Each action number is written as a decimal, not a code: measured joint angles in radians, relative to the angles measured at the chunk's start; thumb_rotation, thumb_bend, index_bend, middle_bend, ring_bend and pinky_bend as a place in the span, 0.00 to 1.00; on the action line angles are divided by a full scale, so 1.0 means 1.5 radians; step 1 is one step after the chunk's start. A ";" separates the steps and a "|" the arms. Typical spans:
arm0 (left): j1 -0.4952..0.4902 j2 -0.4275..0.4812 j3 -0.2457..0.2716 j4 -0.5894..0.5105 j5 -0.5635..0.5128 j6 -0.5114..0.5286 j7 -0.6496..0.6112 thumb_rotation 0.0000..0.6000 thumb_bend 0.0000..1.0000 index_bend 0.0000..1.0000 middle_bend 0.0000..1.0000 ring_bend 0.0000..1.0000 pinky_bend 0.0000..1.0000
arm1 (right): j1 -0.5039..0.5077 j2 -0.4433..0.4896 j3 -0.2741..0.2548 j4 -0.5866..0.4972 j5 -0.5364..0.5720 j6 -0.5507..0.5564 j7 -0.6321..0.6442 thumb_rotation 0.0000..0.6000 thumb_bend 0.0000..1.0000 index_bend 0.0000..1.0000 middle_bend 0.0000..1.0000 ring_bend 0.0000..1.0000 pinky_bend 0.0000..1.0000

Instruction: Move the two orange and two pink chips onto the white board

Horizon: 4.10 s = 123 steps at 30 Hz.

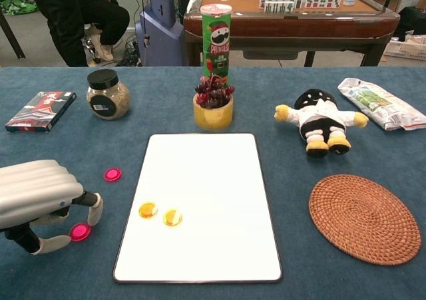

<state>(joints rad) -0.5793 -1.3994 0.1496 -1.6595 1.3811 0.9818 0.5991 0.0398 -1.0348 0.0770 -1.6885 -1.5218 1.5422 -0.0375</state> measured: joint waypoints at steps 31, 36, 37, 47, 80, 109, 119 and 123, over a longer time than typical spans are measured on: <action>0.012 -0.006 -0.012 0.011 -0.001 -0.016 0.000 1.00 0.37 0.51 1.00 0.97 1.00 | 0.000 0.000 0.000 0.000 0.000 -0.001 -0.001 1.00 0.02 0.28 0.31 0.23 0.37; 0.013 -0.009 -0.015 0.012 -0.006 -0.019 0.007 1.00 0.37 0.52 1.00 0.97 1.00 | 0.000 0.000 0.000 0.001 0.000 0.000 0.001 1.00 0.02 0.28 0.31 0.23 0.37; 0.013 -0.009 -0.015 0.012 -0.007 -0.019 0.007 1.00 0.37 0.53 1.00 0.97 1.00 | 0.000 0.000 0.000 0.001 0.000 0.000 0.001 1.00 0.02 0.28 0.31 0.23 0.37; 0.015 -0.010 -0.017 0.011 -0.008 -0.020 0.007 1.00 0.39 0.55 1.00 0.97 1.00 | 0.001 0.000 0.000 0.001 0.000 -0.001 0.000 1.00 0.02 0.28 0.31 0.23 0.37; -0.026 0.012 -0.092 -0.040 -0.022 -0.018 0.008 1.00 0.46 0.55 1.00 0.97 1.00 | -0.003 0.003 0.000 -0.001 -0.004 0.008 0.008 1.00 0.02 0.28 0.31 0.23 0.37; -0.169 -0.078 -0.180 0.058 -0.097 -0.106 0.004 1.00 0.46 0.54 1.00 0.97 1.00 | -0.028 0.029 0.008 0.006 -0.011 0.057 0.085 1.00 0.02 0.28 0.31 0.23 0.37; -0.205 -0.120 -0.198 0.105 -0.145 -0.111 0.019 1.00 0.46 0.52 1.00 0.97 1.00 | -0.036 0.034 0.011 0.011 -0.008 0.067 0.105 1.00 0.02 0.28 0.31 0.23 0.37; -0.214 -0.135 -0.202 0.128 -0.157 -0.108 0.018 1.00 0.46 0.48 1.00 0.97 1.00 | -0.038 0.036 0.013 0.013 -0.006 0.070 0.113 1.00 0.02 0.28 0.31 0.23 0.37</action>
<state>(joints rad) -0.9010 -1.6014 -0.1538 -1.4682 1.1458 0.8196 0.6262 -0.0168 -0.9807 0.0969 -1.6692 -1.5307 1.6472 0.1321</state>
